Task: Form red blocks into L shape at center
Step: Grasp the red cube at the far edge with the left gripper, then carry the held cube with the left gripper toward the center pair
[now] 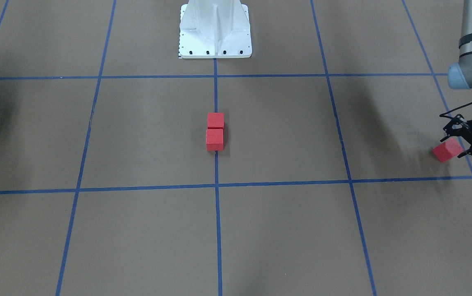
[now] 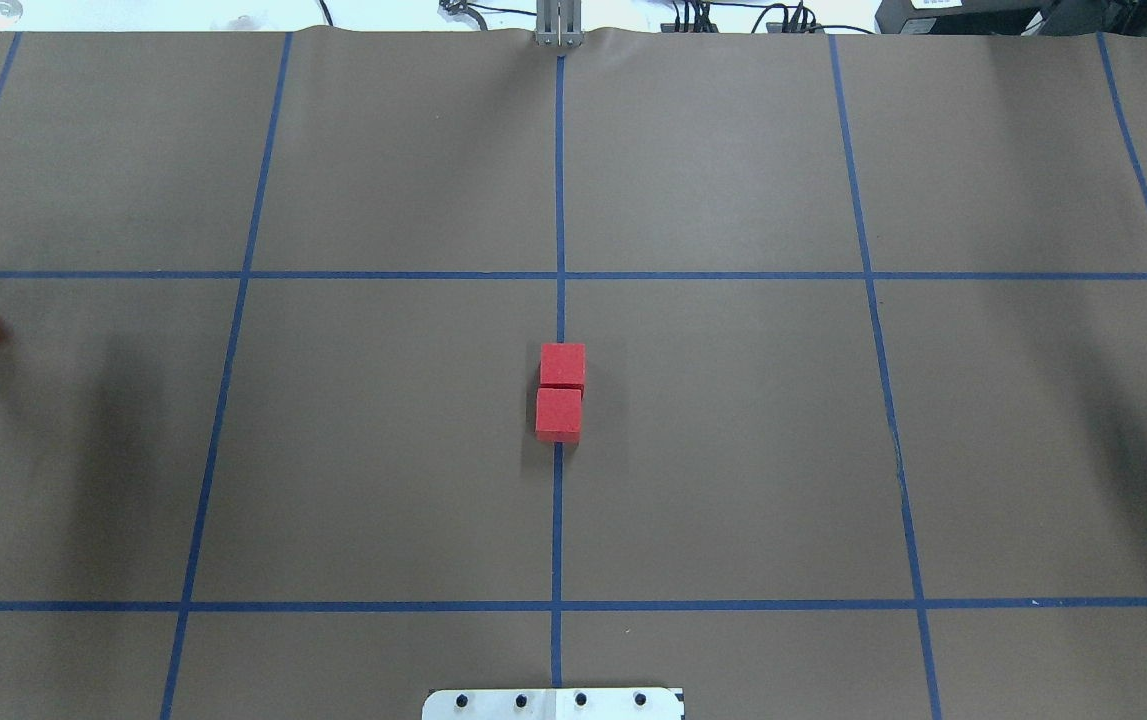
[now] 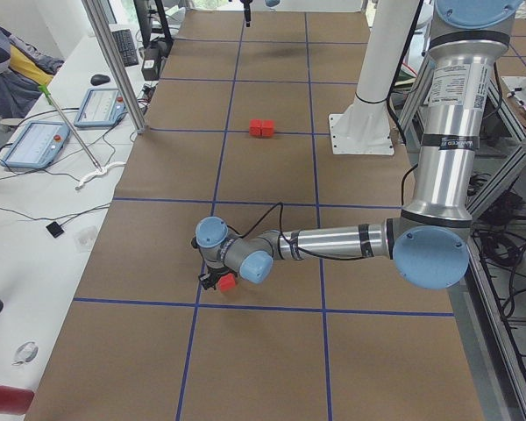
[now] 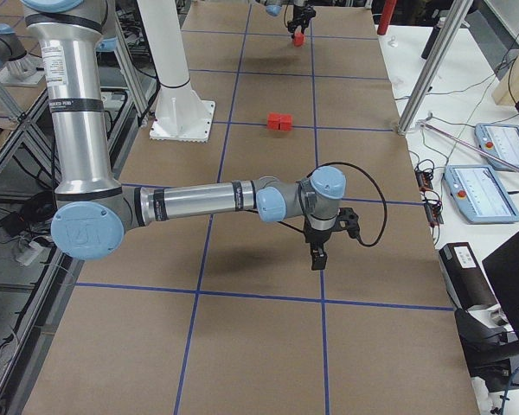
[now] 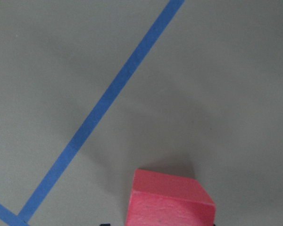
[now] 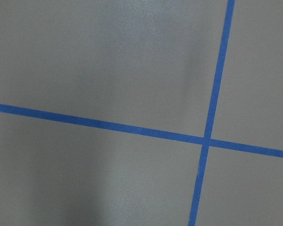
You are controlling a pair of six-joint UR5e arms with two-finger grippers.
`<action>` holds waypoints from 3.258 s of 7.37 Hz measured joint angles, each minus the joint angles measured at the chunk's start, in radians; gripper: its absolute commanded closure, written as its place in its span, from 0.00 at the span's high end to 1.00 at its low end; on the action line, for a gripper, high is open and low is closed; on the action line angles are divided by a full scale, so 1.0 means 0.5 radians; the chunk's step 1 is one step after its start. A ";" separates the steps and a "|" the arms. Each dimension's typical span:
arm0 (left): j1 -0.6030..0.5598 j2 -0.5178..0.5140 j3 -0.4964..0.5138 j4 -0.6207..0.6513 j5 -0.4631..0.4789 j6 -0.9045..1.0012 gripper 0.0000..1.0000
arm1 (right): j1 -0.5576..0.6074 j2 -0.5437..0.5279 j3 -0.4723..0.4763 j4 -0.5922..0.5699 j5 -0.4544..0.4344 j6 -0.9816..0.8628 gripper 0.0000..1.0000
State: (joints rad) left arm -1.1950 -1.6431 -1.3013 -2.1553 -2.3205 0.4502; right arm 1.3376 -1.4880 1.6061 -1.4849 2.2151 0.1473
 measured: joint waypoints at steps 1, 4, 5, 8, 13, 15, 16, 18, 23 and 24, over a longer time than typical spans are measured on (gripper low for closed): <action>0.000 0.008 0.001 -0.001 -0.017 0.053 0.65 | 0.000 0.000 0.000 0.000 0.000 0.000 1.00; 0.000 0.010 -0.006 -0.001 -0.028 0.112 0.25 | 0.000 -0.003 0.000 0.000 0.000 0.000 1.00; 0.000 -0.003 -0.012 0.003 -0.028 0.114 0.03 | 0.000 -0.003 0.000 0.000 0.000 0.000 1.00; -0.003 -0.153 -0.106 0.007 -0.027 0.113 0.07 | 0.000 -0.003 0.001 0.000 0.000 0.000 1.00; 0.188 -0.460 -0.473 0.013 0.048 -0.240 0.00 | 0.000 0.001 0.001 0.000 0.000 0.001 1.00; 0.458 -0.579 -0.565 0.011 0.327 -0.222 0.00 | 0.000 -0.002 0.000 0.000 -0.001 0.000 1.00; 0.517 -0.596 -0.619 0.067 0.383 -0.220 0.00 | 0.000 -0.002 -0.001 0.000 -0.001 0.000 1.00; 0.663 -0.743 -0.717 0.565 0.401 -0.146 0.00 | 0.000 -0.004 -0.002 0.000 -0.002 0.000 1.00; 0.979 -1.220 -0.580 1.100 0.407 0.007 0.00 | 0.000 -0.006 -0.005 0.000 -0.003 0.000 1.00; 1.013 -1.271 -0.520 1.092 0.408 0.014 0.00 | 0.000 -0.006 -0.005 0.000 -0.003 0.001 1.00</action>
State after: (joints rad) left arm -0.6882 -2.2784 -1.5614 -1.6093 -2.1165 0.4572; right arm 1.3376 -1.4910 1.6033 -1.4849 2.2135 0.1476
